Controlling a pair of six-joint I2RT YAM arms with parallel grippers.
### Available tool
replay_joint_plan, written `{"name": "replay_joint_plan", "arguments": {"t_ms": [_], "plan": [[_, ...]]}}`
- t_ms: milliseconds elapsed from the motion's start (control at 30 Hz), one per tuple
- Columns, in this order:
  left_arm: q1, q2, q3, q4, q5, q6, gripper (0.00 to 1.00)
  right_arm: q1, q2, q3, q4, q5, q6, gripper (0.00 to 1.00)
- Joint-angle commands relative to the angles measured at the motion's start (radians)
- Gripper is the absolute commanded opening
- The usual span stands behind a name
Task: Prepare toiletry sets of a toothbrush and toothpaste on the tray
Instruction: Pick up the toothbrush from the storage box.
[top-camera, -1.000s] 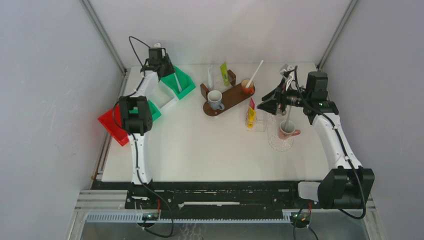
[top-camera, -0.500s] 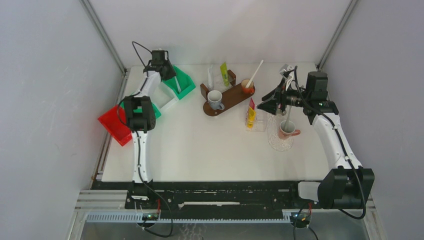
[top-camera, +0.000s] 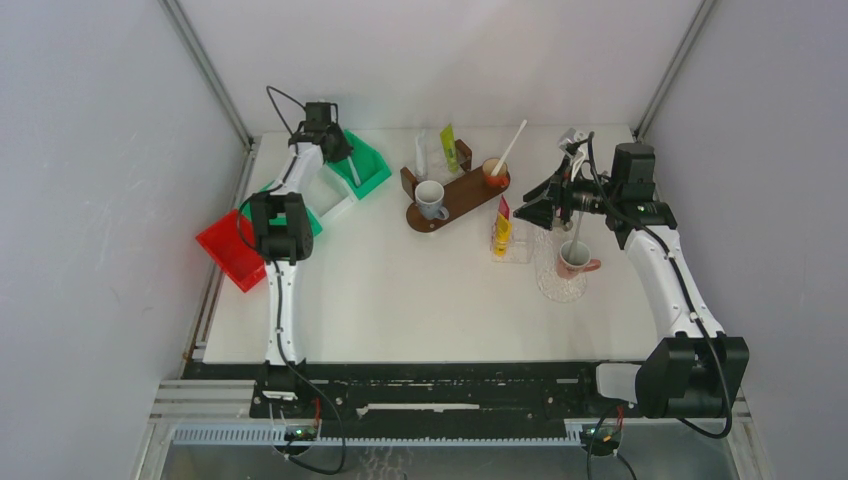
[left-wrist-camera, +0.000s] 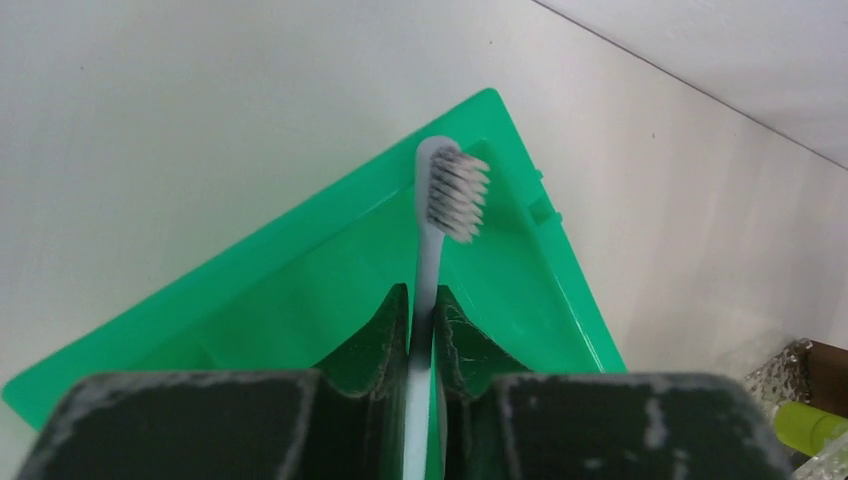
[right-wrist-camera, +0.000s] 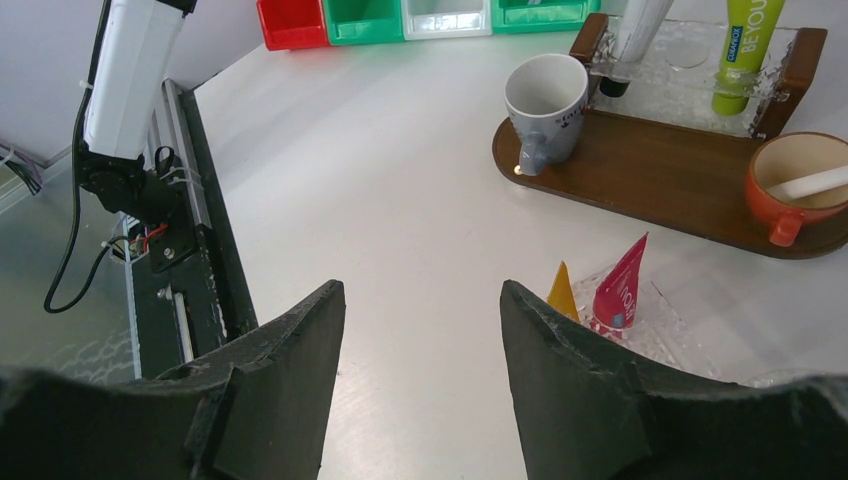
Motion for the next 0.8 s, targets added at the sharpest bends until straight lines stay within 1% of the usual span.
{"name": "replay_joint_plan", "arguments": {"t_ms": [0, 67, 200, 467, 633, 767], "plan": [[-0.004, -0.004, 0.071, 0.003, 0.025, 0.002, 0.09, 0.005, -0.017, 0.011, 0.015, -0.002, -0.019, 0.66], [-0.004, -0.017, 0.062, 0.009, 0.023, 0.009, 0.01, 0.005, -0.017, 0.01, 0.014, -0.002, -0.02, 0.66], [-0.003, -0.085, -0.019, 0.066, 0.011, 0.021, 0.0, 0.005, -0.018, 0.011, 0.015, -0.001, -0.021, 0.66], [-0.006, -0.273, -0.222, 0.223, 0.013, 0.051, 0.0, 0.005, -0.014, 0.011, 0.014, -0.002, -0.021, 0.66], [-0.013, -0.428, -0.411, 0.374, 0.031, 0.087, 0.0, 0.007, -0.013, 0.011, 0.013, -0.004, -0.024, 0.66], [-0.019, -0.573, -0.612, 0.559, 0.098, 0.09, 0.0, 0.009, -0.01, 0.011, 0.011, -0.01, -0.028, 0.66]]}}
